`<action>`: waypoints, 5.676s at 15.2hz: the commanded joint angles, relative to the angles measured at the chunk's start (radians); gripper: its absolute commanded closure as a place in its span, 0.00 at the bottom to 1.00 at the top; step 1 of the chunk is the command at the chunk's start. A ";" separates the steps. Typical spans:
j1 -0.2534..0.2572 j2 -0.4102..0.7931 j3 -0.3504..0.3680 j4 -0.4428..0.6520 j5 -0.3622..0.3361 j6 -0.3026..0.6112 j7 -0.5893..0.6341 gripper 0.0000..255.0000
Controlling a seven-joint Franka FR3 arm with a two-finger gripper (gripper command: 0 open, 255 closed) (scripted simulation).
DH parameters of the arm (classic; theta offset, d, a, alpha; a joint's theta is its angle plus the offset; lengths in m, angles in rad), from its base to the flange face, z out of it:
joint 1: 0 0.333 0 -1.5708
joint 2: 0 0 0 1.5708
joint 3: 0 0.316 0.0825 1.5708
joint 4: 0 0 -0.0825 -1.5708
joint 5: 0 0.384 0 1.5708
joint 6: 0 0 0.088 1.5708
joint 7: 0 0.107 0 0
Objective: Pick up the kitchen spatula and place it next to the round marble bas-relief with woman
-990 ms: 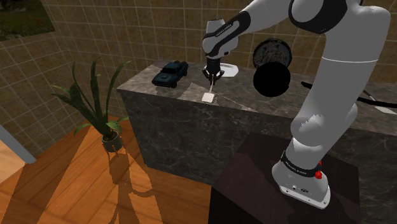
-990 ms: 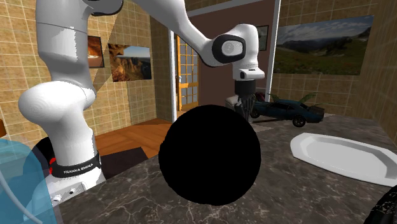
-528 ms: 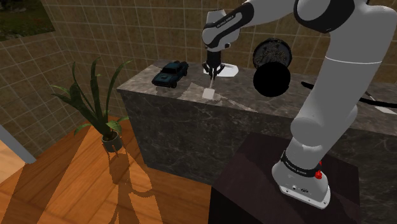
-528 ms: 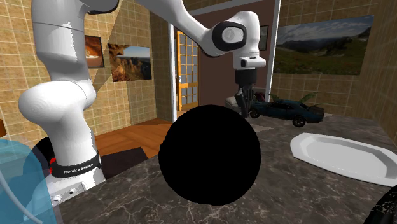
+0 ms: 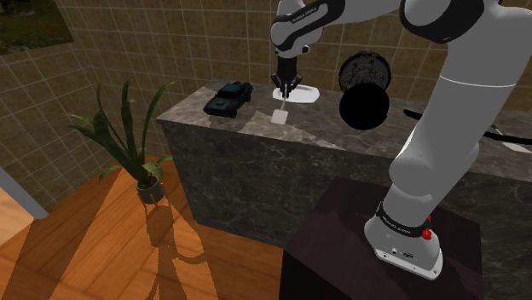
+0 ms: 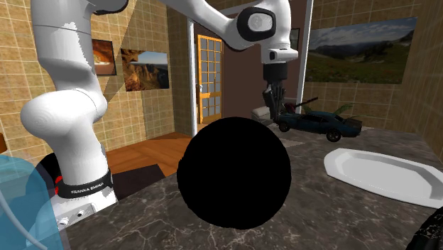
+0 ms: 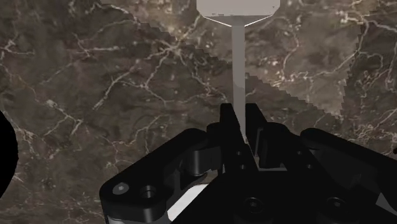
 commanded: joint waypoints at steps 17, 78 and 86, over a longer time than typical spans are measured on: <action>0.000 -0.029 0.000 0.207 0.006 -0.236 -0.014 1.00; -0.196 0.034 -0.150 0.168 0.038 -0.120 -0.363 1.00; -0.196 0.052 -0.150 0.082 0.040 -0.017 -0.362 1.00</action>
